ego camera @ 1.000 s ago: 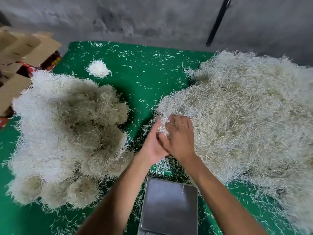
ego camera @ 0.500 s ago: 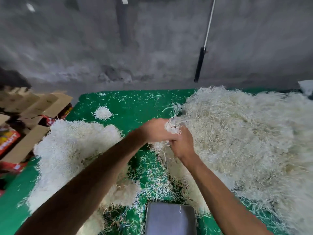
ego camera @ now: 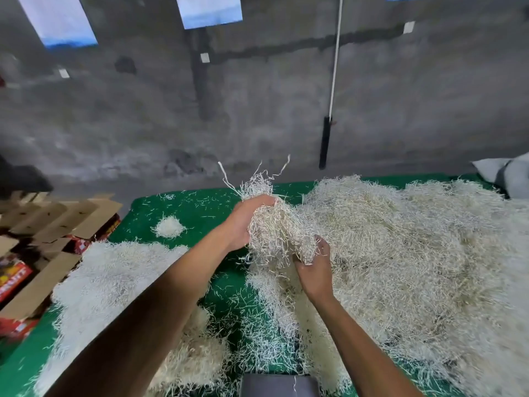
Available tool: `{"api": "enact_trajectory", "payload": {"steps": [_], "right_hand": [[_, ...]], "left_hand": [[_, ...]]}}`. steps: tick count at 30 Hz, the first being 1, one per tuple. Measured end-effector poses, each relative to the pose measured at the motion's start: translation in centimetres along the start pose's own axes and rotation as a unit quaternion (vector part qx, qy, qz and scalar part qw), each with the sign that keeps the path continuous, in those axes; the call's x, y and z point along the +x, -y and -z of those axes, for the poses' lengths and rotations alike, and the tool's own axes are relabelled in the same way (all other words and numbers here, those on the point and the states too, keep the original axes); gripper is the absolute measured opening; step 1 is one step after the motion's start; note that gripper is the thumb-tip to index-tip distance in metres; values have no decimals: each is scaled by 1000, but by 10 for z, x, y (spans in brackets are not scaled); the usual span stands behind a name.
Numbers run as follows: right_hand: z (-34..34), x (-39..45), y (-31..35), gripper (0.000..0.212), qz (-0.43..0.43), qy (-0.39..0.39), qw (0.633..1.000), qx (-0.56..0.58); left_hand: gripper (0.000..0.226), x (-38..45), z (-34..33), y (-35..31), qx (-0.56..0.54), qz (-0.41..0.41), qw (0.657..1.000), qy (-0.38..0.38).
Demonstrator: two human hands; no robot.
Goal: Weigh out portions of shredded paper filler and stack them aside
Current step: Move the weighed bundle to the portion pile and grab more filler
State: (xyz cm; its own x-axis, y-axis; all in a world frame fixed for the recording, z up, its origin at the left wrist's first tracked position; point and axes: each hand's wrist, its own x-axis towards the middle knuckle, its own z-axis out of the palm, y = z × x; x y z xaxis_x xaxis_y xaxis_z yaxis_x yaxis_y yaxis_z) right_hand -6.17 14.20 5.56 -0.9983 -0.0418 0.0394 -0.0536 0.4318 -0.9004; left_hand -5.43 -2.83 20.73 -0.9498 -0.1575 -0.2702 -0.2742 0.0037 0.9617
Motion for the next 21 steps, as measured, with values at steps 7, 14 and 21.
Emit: {"api": "enact_trajectory", "payload": {"steps": [7,14,21], "right_hand": [[34,33,41,31,119,-16,965,-234],[26,29,47,15,88,7,953,-290],[27,19,72,43,112,20,965,-237]], "left_hand": [[131,7,-23,15,464,-115,872,105],[43,31,-40,-4,815,-298,493,-57],[32,48,-63,-7,762,-238,580,-162]]}}
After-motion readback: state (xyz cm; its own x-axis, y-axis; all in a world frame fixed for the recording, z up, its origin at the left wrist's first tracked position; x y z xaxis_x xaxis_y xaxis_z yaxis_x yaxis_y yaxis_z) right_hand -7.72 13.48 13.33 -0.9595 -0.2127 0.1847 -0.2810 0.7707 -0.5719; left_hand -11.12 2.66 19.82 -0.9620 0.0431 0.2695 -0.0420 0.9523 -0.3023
